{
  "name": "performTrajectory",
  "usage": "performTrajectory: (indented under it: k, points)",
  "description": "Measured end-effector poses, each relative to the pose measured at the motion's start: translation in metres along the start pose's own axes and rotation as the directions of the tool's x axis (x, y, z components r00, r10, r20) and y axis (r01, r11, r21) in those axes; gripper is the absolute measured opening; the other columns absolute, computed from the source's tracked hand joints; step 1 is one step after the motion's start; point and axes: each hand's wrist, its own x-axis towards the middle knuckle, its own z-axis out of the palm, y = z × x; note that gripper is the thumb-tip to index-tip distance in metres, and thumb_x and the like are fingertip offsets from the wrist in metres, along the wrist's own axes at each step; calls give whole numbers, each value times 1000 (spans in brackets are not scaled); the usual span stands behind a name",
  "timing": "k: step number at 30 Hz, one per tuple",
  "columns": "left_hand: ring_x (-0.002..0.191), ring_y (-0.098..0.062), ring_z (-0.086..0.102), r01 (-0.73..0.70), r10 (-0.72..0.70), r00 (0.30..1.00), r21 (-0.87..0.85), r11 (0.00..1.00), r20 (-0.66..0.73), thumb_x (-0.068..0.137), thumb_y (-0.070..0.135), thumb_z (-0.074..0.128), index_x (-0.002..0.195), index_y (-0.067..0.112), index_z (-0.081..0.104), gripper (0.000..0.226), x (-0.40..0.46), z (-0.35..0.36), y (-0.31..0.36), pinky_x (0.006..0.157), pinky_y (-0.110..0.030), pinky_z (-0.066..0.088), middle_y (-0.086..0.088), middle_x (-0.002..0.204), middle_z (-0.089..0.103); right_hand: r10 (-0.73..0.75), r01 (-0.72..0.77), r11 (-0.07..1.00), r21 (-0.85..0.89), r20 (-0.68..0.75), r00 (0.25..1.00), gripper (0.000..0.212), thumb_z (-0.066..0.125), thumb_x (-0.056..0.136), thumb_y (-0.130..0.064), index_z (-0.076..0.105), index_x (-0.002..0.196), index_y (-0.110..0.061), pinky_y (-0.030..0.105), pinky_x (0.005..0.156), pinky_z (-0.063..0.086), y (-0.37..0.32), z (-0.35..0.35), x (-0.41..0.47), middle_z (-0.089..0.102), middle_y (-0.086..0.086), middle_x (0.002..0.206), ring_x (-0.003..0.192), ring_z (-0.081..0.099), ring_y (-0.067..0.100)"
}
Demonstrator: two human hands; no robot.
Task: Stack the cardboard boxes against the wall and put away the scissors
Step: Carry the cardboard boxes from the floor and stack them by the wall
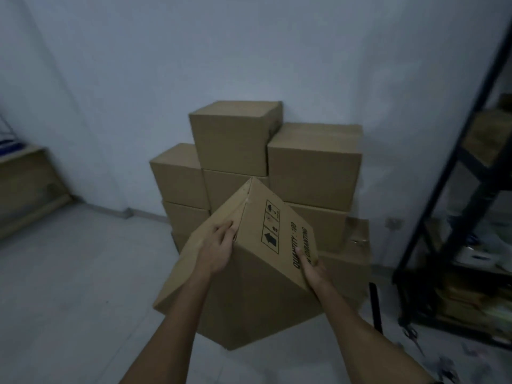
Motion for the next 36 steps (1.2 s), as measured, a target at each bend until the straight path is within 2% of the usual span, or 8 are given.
performTrajectory:
  k: [3, 8, 14, 18, 20, 24, 29, 36]
  points:
    - [129, -22, 44, 16, -15, 999, 48, 999, -38, 88, 65, 32, 139, 28, 51, 66, 32, -34, -5, 108, -40, 32, 0, 136, 50, 36, -36, 999, -6, 75, 997, 104, 42, 75, -89, 31, 153, -21, 49, 113, 30, -32, 42, 32, 44, 12, 150, 137, 41, 34]
    - [132, -19, 43, -55, 76, 993, 221, 974, -92, 84, 75, 25, 141, 32, 47, 75, 88, -93, -13, 110, -43, 34, 6, 144, 47, 25, -45, 996, 74, 261, 965, 115, 45, 45, -106, 47, 141, -43, 56, 111, 37, -48, 129, 141, 50, -5, 146, 133, 49, 29]
    - [136, -20, 40, -125, 173, 981, 388, 913, -89, 71, 91, 11, 147, 35, 35, 98, 159, -157, -27, 112, -46, 32, 8, 153, 37, -89, 33, 985, 171, 327, 941, 101, 48, 48, -104, 49, 135, -52, 52, 112, 37, -117, 210, 203, 54, -8, 144, 131, 51, 24]
    - [136, -21, 39, -165, 228, 969, 426, 890, -100, 74, 86, 15, 146, 34, 38, 91, 222, -219, -43, 109, -42, 31, 6, 152, 38, -103, 18, 974, 225, 372, 922, 91, 52, 48, -102, 57, 126, -55, 57, 94, 52, -196, 264, 189, 64, -3, 130, 116, 62, 29]
    - [136, -22, 40, -193, 257, 962, 427, 883, -96, 74, 85, 16, 145, 33, 40, 91, 258, -258, -54, 108, -41, 31, 5, 152, 40, -169, 63, 956, 286, 364, 916, 91, 55, 51, -100, 58, 128, -51, 56, 87, 56, -237, 298, 173, 64, -2, 128, 113, 64, 28]
    - [137, -23, 39, -233, 296, 952, 452, 861, -72, 73, 86, 16, 144, 35, 41, 91, 323, -329, -76, 111, -44, 32, 4, 151, 41, -297, 180, 920, 348, 320, 900, 93, 51, 58, -98, 59, 132, -43, 46, 93, 55, -308, 358, 146, 67, -5, 124, 109, 66, 20]
    - [139, -21, 38, -278, 326, 943, 393, 877, -61, 74, 85, 21, 144, 34, 42, 89, 403, -403, -107, 115, -42, 28, 4, 151, 42, -391, 303, 874, 381, 179, 903, 110, 45, 59, -100, 32, 151, -42, 47, 114, 37, -384, 433, 157, 45, -7, 150, 134, 46, 20]
    - [138, -22, 39, -368, 419, 906, 388, 845, -53, 77, 82, 21, 144, 37, 41, 83, 500, -429, -129, 114, -44, 31, 5, 150, 43, -381, 318, 869, 380, 103, 919, 101, 37, 63, -100, 37, 148, -44, 49, 111, 38, -446, 489, 218, 51, -11, 140, 128, 50, 23]
